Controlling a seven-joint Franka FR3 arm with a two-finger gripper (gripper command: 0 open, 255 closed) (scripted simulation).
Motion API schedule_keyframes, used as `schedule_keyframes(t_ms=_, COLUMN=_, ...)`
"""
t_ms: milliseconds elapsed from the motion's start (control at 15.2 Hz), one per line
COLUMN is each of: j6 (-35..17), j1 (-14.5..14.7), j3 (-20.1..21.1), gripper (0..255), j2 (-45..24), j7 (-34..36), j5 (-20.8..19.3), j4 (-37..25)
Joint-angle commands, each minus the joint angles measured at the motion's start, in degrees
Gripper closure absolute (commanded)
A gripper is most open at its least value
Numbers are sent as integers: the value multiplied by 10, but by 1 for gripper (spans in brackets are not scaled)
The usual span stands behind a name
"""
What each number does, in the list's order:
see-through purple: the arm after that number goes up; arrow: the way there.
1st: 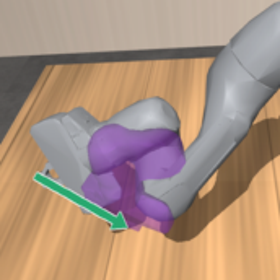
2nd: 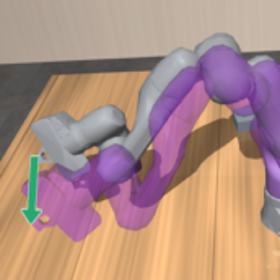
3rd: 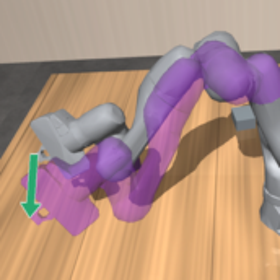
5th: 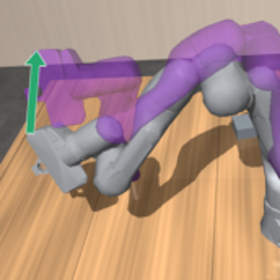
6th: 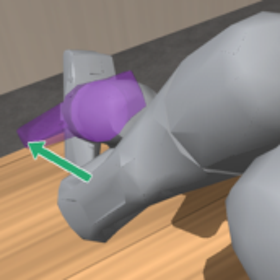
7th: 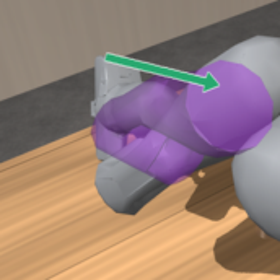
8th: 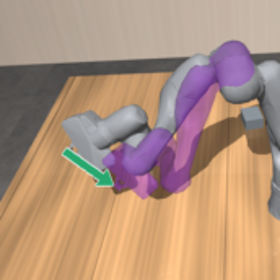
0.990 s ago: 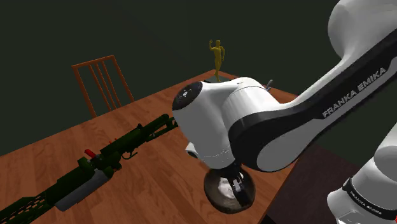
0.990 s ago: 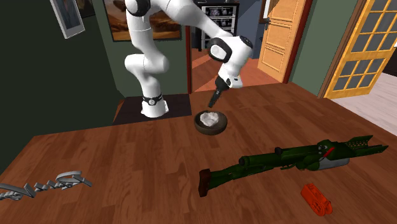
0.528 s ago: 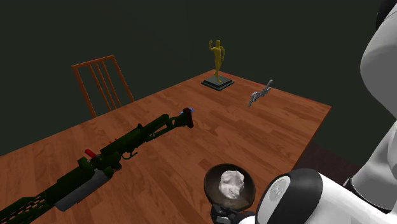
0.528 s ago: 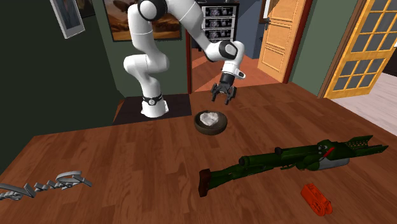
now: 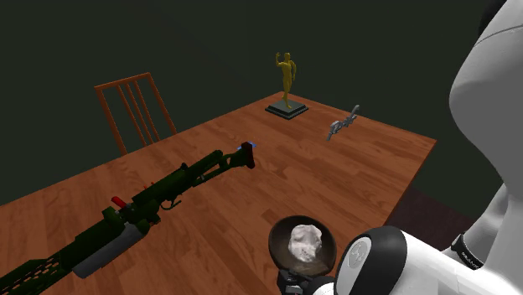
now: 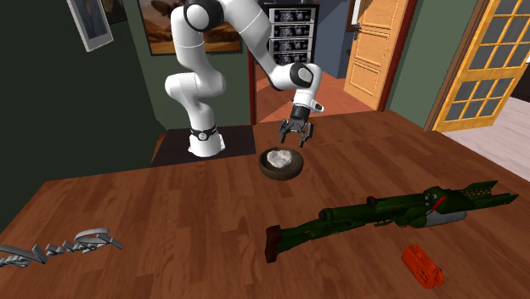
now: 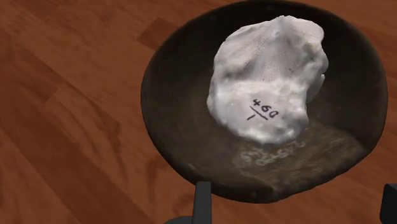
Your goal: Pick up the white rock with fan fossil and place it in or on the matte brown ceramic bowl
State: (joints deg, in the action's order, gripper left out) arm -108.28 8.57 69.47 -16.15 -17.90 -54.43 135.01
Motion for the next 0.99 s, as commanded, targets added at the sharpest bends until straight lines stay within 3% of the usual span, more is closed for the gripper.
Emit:
schedule_keyframes(t_ms=0, j6=-1, j1=2, j3=-4, gripper=0, j2=-4, j7=3, j5=-6, j4=0)
schedule_keyframes(t_ms=330, j6=-1, j1=2, j3=-4, gripper=0, j2=-4, j7=3, j5=-6, j4=0)
schedule_keyframes(t_ms=396, j6=-1, j1=2, j3=-5, gripper=255, j2=-4, j7=3, j5=-6, j4=0)
schedule_keyframes(t_ms=924, j6=1, j1=7, j3=-9, gripper=255, j2=-9, j7=6, j5=-10, j4=-1)
